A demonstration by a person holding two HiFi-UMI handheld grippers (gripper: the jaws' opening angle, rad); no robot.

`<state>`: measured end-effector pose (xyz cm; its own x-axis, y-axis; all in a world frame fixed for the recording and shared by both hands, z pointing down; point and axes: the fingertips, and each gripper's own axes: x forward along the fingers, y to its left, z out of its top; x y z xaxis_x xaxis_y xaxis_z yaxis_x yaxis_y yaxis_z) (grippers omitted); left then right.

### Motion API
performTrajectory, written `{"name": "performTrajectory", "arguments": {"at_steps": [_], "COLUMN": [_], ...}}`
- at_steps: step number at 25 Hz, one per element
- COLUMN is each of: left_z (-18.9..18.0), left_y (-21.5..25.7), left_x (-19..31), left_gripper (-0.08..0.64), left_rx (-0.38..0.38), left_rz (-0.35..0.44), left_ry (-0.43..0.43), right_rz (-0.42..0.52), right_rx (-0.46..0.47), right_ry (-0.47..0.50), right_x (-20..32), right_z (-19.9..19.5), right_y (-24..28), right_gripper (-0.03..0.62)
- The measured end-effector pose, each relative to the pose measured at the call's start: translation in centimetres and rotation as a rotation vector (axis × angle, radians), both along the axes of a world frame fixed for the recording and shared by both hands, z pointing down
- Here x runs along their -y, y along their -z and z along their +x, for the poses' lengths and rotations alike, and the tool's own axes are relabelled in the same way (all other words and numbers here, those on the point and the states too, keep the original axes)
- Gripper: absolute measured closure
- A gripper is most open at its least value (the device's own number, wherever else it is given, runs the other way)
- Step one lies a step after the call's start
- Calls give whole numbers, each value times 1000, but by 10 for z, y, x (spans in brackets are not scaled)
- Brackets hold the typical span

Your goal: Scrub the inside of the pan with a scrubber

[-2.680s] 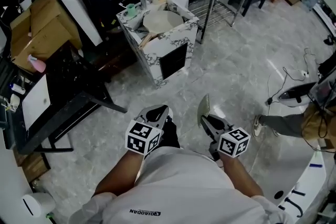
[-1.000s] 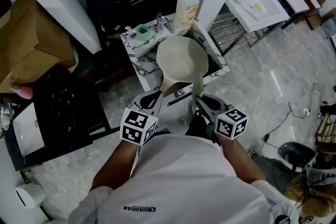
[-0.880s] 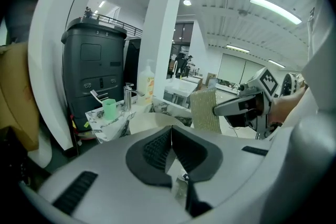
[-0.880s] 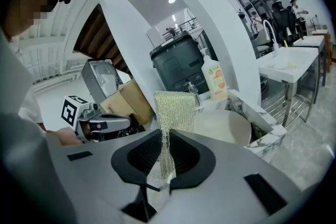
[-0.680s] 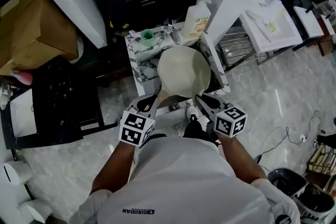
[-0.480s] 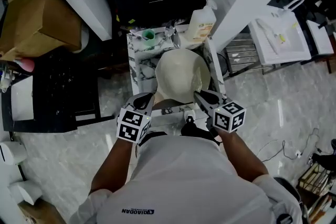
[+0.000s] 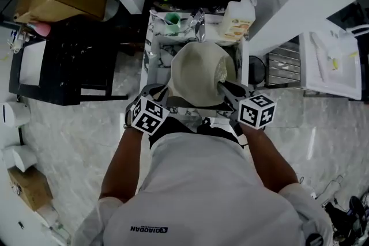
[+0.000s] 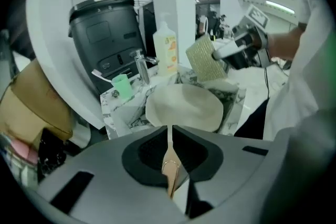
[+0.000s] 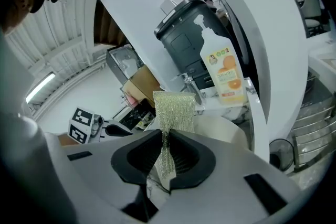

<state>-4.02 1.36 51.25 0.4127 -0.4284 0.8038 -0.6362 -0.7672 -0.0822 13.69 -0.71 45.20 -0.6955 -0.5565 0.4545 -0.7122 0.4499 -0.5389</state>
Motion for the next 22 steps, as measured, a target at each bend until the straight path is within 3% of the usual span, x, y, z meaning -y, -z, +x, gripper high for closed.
{"name": "performTrajectory", "arguments": {"at_steps": [2, 4, 11, 17, 22], "left_z": [-3, -4, -1, -14, -10], "left_y": [-23, -42, -83, -104, -109], "left_x": [-6, -10, -16, -14, -16], "left_gripper": [498, 400, 376, 347, 341], "left_rx": [119, 173, 217, 250, 193], "left_rz": [-62, -136, -307, -354, -373], "left_ry": [-72, -114, -196, -232, -277], "right_rz": [-12, -24, -78, -99, -102], "right_rx": [6, 9, 10, -73, -199], "right_ry": [24, 44, 30, -29, -74], "right_x": [5, 10, 28, 53, 79], "right_z": [-1, -3, -11, -15, -20], "right_y": [-4, -9, -34, -74, -115], "right_gripper": [528, 528, 528, 528, 528]}}
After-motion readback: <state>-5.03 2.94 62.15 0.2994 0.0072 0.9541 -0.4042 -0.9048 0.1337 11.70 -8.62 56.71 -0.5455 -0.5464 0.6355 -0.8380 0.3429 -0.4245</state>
